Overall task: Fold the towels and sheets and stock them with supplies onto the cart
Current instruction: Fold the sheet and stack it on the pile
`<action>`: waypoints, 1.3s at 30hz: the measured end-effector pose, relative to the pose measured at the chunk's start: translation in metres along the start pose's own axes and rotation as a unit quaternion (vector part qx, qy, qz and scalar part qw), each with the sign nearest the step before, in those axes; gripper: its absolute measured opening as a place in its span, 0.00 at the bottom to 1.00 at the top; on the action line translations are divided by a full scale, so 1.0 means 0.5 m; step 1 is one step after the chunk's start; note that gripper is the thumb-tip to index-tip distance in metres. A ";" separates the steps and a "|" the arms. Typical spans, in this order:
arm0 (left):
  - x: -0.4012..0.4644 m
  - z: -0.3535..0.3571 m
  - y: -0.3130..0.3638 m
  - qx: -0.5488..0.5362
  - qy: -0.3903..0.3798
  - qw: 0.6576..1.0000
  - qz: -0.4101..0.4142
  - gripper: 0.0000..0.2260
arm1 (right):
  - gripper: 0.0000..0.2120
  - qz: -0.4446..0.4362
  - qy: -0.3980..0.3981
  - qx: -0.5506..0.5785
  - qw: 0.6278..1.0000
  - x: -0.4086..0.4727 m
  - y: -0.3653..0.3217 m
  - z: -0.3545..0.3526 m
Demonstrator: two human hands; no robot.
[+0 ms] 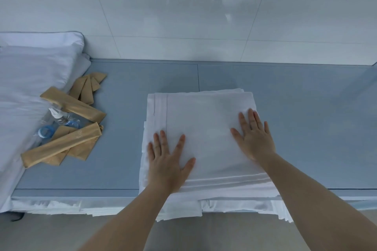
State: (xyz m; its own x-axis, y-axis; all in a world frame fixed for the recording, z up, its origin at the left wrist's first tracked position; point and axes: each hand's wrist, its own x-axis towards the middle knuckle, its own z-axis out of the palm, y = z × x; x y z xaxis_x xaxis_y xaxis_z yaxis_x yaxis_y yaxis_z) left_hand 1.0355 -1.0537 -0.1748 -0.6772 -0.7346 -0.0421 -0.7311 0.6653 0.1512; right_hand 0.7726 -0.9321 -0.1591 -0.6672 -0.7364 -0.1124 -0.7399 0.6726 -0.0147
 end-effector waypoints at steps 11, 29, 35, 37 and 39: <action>0.205 -0.013 0.072 -0.019 0.031 0.998 0.041 0.28 | 0.26 -0.191 0.022 0.001 0.981 0.128 -0.228 -0.010; 0.184 -0.019 -0.001 -0.025 -0.011 0.996 -0.089 0.27 | 0.30 0.001 -0.019 -0.008 1.000 0.046 -0.105 0.003; 0.027 0.023 0.093 0.020 0.002 0.999 -0.032 0.27 | 0.28 -0.148 0.040 0.004 0.988 -0.104 -0.155 0.036; 0.009 0.019 0.074 0.026 0.014 0.999 -0.042 0.28 | 0.28 -0.143 0.057 -0.009 0.988 -0.113 -0.112 0.033; -0.003 0.017 0.049 0.022 0.016 0.997 -0.070 0.30 | 0.29 -0.091 0.062 -0.030 0.993 -0.118 -0.064 0.032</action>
State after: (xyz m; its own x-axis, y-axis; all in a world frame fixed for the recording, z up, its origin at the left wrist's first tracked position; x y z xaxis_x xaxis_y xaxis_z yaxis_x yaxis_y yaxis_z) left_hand 1.0179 -1.0354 -0.1794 -0.5651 -0.8246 -0.0276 -0.8221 0.5599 0.1032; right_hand 0.8371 -0.9089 -0.1681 -0.5242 -0.8515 0.0093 -0.8509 0.5242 0.0354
